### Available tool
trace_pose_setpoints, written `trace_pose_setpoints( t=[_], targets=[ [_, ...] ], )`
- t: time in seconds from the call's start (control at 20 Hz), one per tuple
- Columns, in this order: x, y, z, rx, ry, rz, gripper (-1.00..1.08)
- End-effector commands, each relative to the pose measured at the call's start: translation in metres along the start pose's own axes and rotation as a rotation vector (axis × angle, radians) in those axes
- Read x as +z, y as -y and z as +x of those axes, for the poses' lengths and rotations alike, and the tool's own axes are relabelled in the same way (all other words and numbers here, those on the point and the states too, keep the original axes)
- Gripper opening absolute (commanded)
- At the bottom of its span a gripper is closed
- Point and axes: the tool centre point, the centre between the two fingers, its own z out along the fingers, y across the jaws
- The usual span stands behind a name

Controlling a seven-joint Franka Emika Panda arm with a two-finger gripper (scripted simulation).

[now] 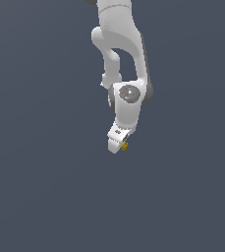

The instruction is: Pick up the object and move it to a goal position.

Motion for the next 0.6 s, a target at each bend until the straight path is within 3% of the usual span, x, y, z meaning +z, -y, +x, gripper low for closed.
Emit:
trace_pose_setpoints(
  t=[0.0, 0.55],
  targets=[
    [0.0, 0.0, 0.0, 0.0, 0.0, 0.0, 1.0],
    [0.04, 0.001, 0.0, -0.005, -0.001, -0.001, 1.0]
  ],
)
